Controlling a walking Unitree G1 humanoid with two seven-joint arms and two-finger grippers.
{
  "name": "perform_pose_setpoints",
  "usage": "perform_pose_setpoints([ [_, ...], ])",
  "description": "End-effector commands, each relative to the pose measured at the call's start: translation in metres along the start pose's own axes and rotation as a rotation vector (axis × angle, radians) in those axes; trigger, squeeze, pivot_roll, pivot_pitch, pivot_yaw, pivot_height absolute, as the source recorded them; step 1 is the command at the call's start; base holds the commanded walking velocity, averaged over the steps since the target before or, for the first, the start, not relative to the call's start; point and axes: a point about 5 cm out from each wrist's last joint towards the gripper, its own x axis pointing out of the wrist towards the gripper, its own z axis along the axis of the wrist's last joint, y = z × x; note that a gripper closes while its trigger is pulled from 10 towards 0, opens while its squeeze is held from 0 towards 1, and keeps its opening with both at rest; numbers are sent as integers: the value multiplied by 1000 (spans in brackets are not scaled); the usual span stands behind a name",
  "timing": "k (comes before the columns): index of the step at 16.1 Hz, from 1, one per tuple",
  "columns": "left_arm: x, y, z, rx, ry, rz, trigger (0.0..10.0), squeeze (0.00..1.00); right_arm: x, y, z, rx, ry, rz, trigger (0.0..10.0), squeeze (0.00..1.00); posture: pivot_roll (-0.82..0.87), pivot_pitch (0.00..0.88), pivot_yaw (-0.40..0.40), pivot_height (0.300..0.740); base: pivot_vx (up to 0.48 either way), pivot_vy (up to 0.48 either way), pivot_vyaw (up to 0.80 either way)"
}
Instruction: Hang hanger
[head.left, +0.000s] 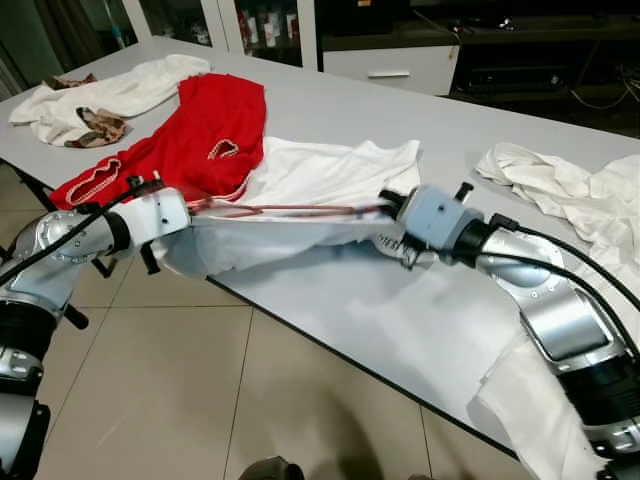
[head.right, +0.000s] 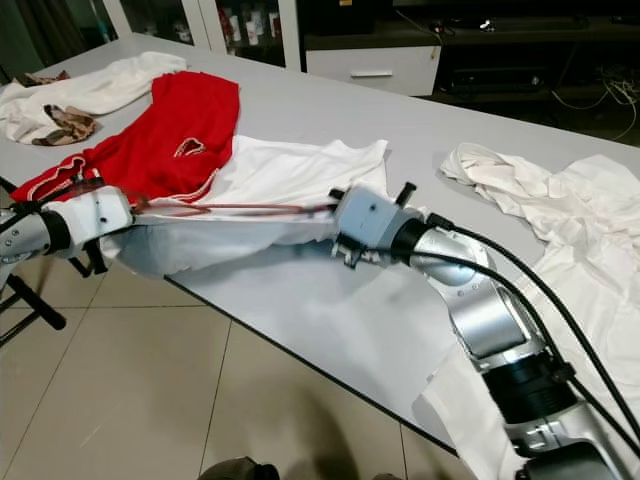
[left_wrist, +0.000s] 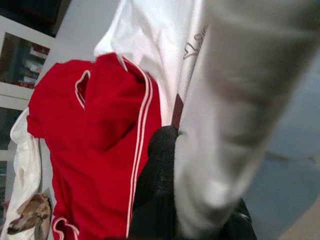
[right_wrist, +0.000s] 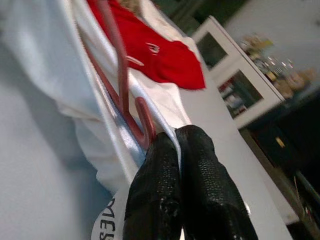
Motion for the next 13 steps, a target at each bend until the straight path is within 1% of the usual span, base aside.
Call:
perform_pose_setpoints([
  [1, -2, 6, -1, 31, 36, -8, 0, 0, 2, 5, 13, -87, -56, 54, 10000, 0, -57, 0, 97, 736, 0, 0, 0],
  [3, 0, 4, 1, 63, 56, -41, 0, 0, 4, 9, 9, -163, -37, 92, 10000, 0, -57, 0, 96, 736, 0, 0, 0],
  [4, 2, 4, 2, 74, 63, -40, 0, 0, 5, 10, 6, -183, -12, 94, 10000, 0, -56, 0, 96, 736, 0, 0, 0],
  [6, 7, 4, 8, 113, 51, -20, 0, 0, 10, 6, -1, -209, 45, 56, 10000, 0, -56, 0, 95, 736, 0, 0, 0],
  [7, 8, 4, 10, 127, 44, -12, 0, 0, 11, 5, -3, -208, 59, 46, 10000, 0, -57, 0, 95, 736, 0, 0, 0],
  [8, 12, 4, 15, 169, 33, 11, 0, 0, 14, 3, -7, -197, 86, 34, 10000, 0, -54, 0, 94, 736, 0, 0, 0],
  [9, 13, 4, 16, 183, 32, 16, 0, 0, 14, 3, -8, -197, 95, 30, 10000, 0, -54, 0, 94, 736, 0, 0, 0],
  [10, 14, 4, 18, 229, 40, 19, 0, 0, 16, -1, -13, -182, 135, 5, 10000, 0, -53, 0, 94, 736, 0, 0, 0],
  [12, 16, 2, 15, 334, 96, -11, 0, 0, 17, -8, -19, -156, 197, -26, 10000, 0, -50, 0, 92, 736, 0, 0, 0],
  [13, 16, 2, 15, 350, 106, -14, 0, 0, 17, -9, -19, -156, 202, -25, 10000, 0, -49, 0, 92, 736, 0, 0, 0],
])
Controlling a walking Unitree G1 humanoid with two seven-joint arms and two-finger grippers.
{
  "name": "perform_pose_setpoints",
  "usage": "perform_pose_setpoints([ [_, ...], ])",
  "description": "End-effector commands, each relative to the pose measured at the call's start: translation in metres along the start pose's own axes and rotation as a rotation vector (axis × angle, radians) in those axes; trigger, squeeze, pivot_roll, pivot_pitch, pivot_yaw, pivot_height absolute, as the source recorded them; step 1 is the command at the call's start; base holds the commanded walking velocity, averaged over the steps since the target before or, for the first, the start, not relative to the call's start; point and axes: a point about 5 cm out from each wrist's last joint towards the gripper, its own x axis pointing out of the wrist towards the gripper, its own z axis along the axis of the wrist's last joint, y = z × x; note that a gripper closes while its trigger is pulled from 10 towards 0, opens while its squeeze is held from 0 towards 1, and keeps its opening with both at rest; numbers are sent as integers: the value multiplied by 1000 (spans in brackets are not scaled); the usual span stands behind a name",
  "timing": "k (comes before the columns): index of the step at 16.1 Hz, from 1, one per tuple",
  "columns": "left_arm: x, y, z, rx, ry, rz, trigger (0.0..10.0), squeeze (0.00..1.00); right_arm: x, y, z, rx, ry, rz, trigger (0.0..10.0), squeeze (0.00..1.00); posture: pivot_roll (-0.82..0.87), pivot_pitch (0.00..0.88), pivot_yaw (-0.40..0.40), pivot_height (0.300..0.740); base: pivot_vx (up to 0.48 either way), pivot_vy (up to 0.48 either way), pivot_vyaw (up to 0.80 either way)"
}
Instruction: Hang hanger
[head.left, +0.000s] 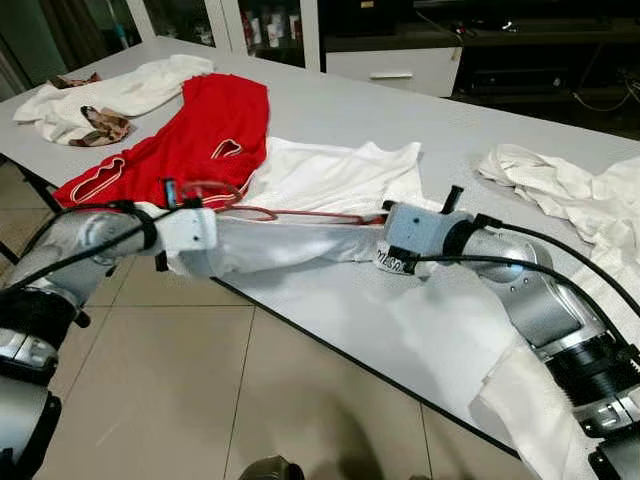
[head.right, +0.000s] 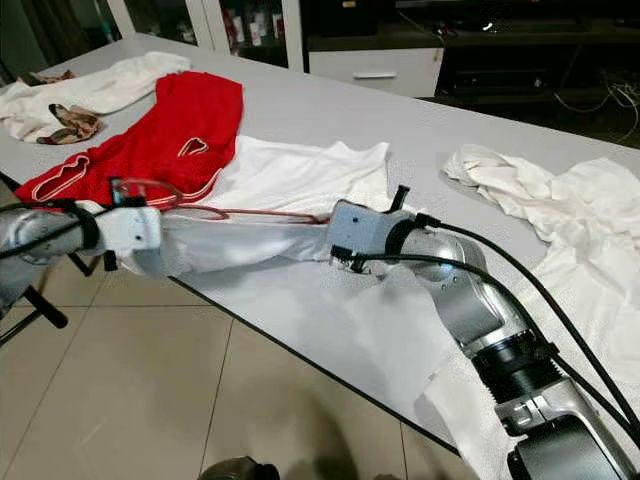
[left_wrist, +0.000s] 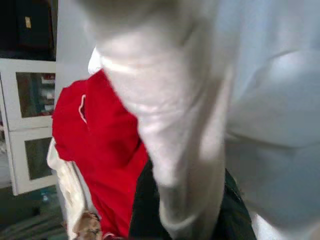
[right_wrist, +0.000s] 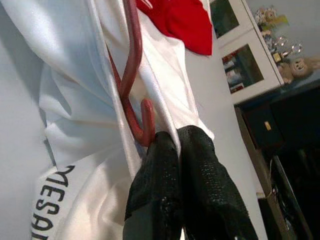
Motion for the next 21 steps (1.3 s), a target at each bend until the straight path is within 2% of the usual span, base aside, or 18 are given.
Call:
perform_pose_setpoints([
  [1, -5, 5, -8, 66, 67, -7, 0, 0, 0, -9, 0, 0, 20, -21, 10000, 0, -47, 0, 91, 736, 0, 0, 0],
  [3, -3, 7, -7, 145, 122, -25, 0, 0, 2, -10, 2, 10, 37, -6, 10000, 0, -46, 0, 89, 736, 0, 0, 0],
  [7, 3, 13, 3, 233, 154, -65, 0, 0, 6, -9, 11, -40, 34, 26, 10000, 0, -45, 0, 87, 736, 0, 0, 0],
  [10, 13, 22, 18, 217, 127, -14, 0, 0, 9, -15, 25, 51, -10, 7, 10000, 0, -46, 0, 87, 736, 0, 0, 0],
  [15, 23, 21, 32, 252, 116, -36, 0, 0, 9, -24, 45, 139, -46, -44, 10000, 0, -54, 0, 93, 736, 0, 0, 0],
  [18, 28, 22, 38, 214, 103, -8, 0, 0, 12, -23, 58, 215, -86, -46, 10000, 0, -54, 0, 93, 736, 0, 0, 0],
  [21, 34, 22, 44, 159, 86, 21, 0, 0, 16, -16, 74, 309, -131, -20, 10000, 0, -47, 0, 96, 736, 0, 0, 0],
])
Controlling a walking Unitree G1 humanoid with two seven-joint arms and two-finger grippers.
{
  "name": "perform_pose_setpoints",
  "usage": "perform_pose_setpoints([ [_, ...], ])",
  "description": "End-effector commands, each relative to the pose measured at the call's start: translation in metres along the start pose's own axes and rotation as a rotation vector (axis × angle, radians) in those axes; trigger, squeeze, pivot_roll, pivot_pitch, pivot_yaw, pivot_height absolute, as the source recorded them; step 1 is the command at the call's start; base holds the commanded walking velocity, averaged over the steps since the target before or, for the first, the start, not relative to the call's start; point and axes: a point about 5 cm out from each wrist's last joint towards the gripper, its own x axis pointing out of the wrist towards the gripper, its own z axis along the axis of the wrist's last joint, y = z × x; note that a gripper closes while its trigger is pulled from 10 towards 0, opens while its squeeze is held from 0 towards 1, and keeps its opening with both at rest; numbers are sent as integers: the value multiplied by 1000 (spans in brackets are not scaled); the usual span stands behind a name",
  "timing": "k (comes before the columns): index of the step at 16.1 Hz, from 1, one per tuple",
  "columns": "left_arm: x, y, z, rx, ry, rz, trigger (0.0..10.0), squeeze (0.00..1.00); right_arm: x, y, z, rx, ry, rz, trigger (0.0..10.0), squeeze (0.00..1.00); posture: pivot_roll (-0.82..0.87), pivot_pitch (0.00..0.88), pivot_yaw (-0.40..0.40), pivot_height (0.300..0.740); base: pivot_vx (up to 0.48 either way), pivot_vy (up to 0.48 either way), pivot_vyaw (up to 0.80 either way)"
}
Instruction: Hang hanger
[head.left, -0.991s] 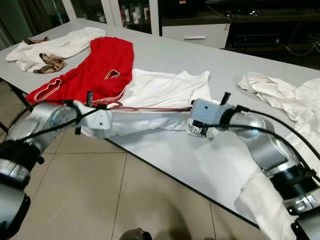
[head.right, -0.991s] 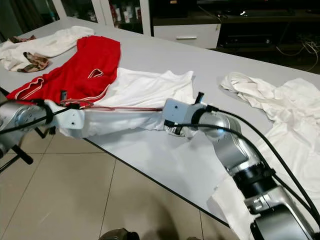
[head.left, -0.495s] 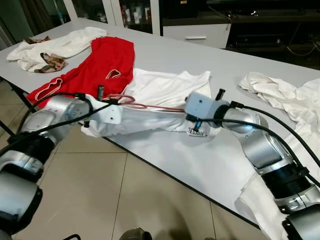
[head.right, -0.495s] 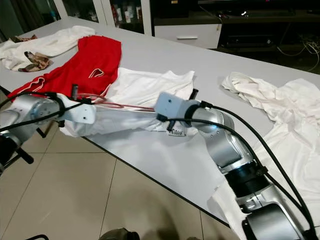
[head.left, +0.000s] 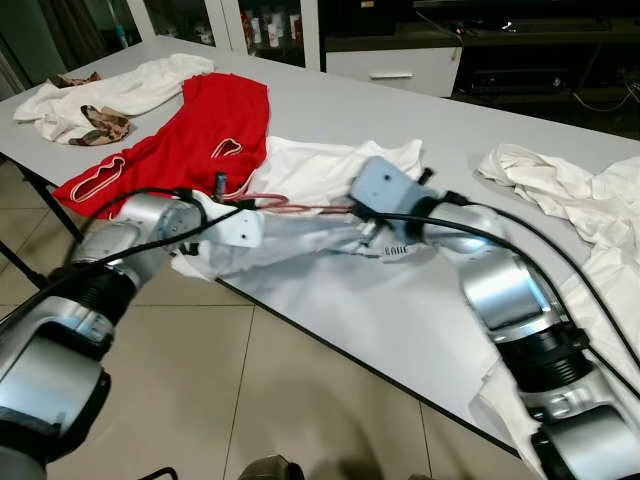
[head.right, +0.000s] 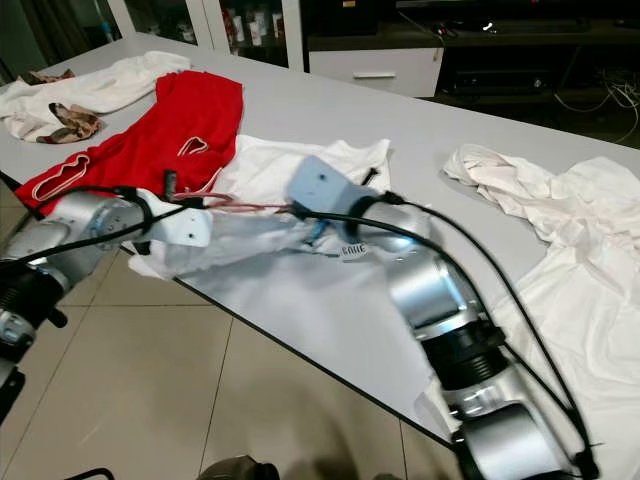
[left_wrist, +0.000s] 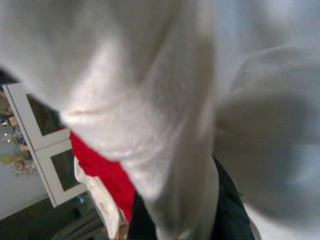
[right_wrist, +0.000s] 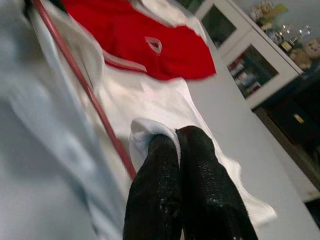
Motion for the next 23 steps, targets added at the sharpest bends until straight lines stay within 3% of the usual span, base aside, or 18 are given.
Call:
perform_pose_setpoints([
  [1, -1, 11, 0, -50, -4, 52, 0, 0, 1, 0, 16, 41, -57, 0, 10000, 0, -47, 0, 96, 736, 0, 0, 0],
  [6, 6, 18, 17, -186, -84, 119, 0, 0, 18, 22, 38, 234, -119, 12, 10000, 0, -49, 0, 102, 736, 0, 0, 0],
  [9, 7, 17, 19, -213, -96, 126, 0, 0, 20, 25, 38, 272, -116, 3, 10000, 0, -48, 0, 102, 736, 0, 0, 0],
  [10, 9, 13, 20, -236, -97, 121, 0, 0, 22, 29, 35, 268, -100, 12, 10000, 0, -47, 0, 101, 736, 0, 0, 0],
  [14, 8, -9, 12, -261, -98, 32, 0, 0, 14, 27, 30, 111, -119, 41, 10000, 0, -48, 0, 102, 736, 0, 0, 0],
  [16, 8, -21, 13, -277, -124, -32, 0, 0, 11, 25, 24, 95, -102, 44, 10000, 0, -48, 0, 102, 736, 0, 0, 0],
  [17, 7, -41, 12, -272, -140, -149, 0, 0, 7, 23, 19, 75, -93, 49, 10000, 0, -48, 0, 100, 736, 0, 0, 0],
  [20, 8, -51, 8, -295, -119, -185, 471, 0, 5, 20, 20, 66, -115, 56, 10000, 0, -49, 0, 97, 736, 0, 0, 0],
  [23, 9, -51, 7, -299, -105, -165, 6000, 0, 2, 18, 26, 63, -156, 57, 10000, 0, -50, 0, 93, 736, 0, 0, 0],
])
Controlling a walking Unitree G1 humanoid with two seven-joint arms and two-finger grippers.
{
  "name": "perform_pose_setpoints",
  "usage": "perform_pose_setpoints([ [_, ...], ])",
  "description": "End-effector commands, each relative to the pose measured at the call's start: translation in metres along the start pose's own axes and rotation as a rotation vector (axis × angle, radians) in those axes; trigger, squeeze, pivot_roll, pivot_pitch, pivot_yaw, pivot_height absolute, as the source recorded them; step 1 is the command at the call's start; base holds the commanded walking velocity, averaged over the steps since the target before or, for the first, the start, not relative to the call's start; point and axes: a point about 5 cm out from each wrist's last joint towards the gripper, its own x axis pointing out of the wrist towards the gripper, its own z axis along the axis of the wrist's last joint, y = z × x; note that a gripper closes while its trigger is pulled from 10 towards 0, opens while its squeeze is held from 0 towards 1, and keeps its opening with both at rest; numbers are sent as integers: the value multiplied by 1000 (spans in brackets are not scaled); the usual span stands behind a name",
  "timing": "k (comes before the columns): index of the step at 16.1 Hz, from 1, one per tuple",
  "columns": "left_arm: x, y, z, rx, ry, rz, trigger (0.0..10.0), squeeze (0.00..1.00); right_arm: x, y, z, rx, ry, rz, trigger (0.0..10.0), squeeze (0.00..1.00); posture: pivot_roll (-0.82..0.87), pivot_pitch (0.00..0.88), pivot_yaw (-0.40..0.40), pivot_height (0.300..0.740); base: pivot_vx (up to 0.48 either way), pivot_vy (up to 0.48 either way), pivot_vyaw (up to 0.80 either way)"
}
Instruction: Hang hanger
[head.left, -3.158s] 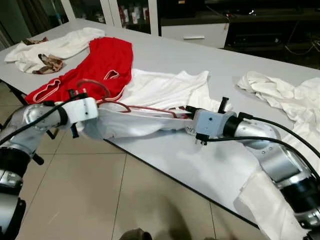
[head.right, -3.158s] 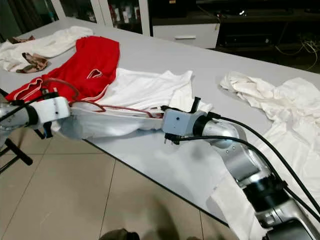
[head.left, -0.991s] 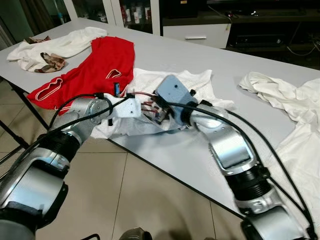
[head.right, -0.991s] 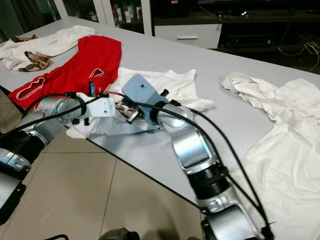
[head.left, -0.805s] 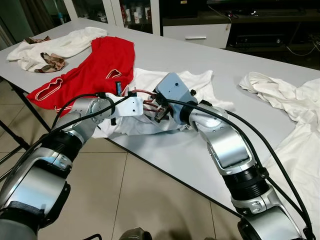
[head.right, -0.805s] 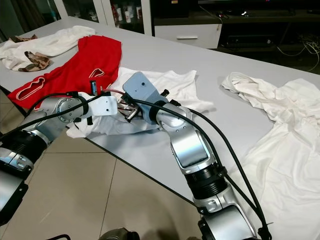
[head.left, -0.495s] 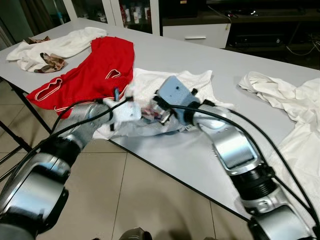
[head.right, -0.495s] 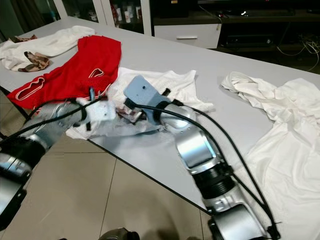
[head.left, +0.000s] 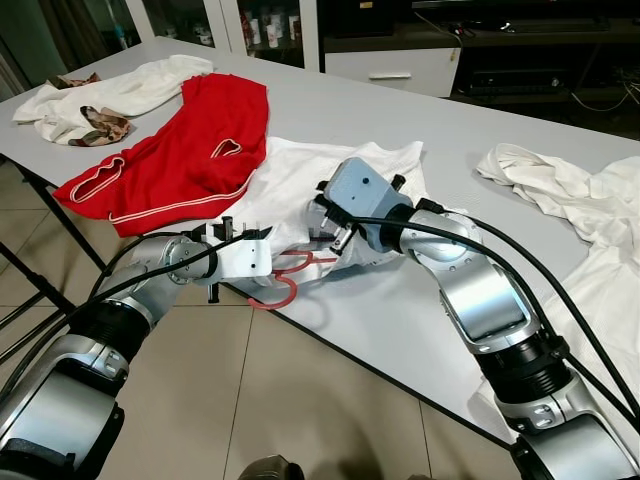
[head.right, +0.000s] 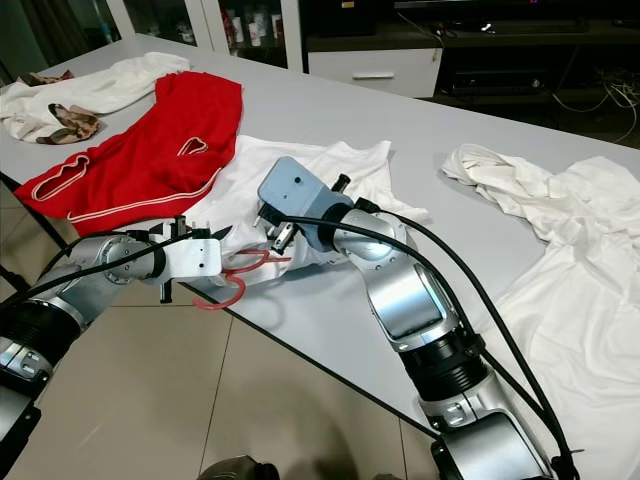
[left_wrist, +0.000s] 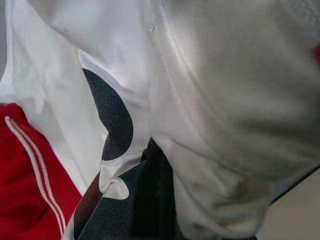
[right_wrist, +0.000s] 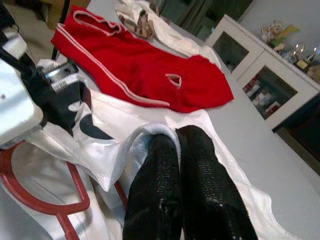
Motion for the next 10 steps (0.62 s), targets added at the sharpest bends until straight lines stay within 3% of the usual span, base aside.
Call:
perform_pose_setpoints([
  [1, -2, 3, -4, -4, 23, 18, 9020, 0, -3, -1, 9, 0, -53, 4, 10000, 0, -50, 0, 93, 736, 0, 0, 0],
  [2, -2, 3, -5, -4, 24, 19, 9412, 0, -4, -2, 9, 15, -61, 2, 10000, 0, -50, 0, 93, 736, 0, 0, 0],
  [3, -1, 1, -5, -5, 24, 16, 9176, 0, -8, -4, 10, 82, -86, 15, 10000, 0, -51, 0, 94, 736, 0, 0, 0],
  [4, -1, -4, -5, -15, 17, 2, 78, 0, -21, -3, 8, 236, -129, 74, 10000, 824, -51, 0, 95, 736, 0, 0, 0],
  [5, 0, -7, -6, -21, 11, -7, 0, 0, -29, 2, 3, 291, -132, 144, 10000, 1000, -52, 0, 96, 736, 0, 0, 0],
  [6, 0, -11, -6, -26, 5, -26, 0, 0, -36, 9, -2, 273, -118, 200, 10000, 1000, -54, 0, 97, 736, 0, 0, 0],
  [9, 0, -14, -6, -35, 0, -33, 0, 0, -43, 15, -6, 343, -121, 264, 10000, 976, -59, 0, 97, 736, 0, 0, 0],
  [10, 2, -16, -6, -40, -2, -35, 0, 0, -51, 17, -4, 388, -147, 310, 10000, 0, -64, 0, 98, 736, 0, 0, 0],
])
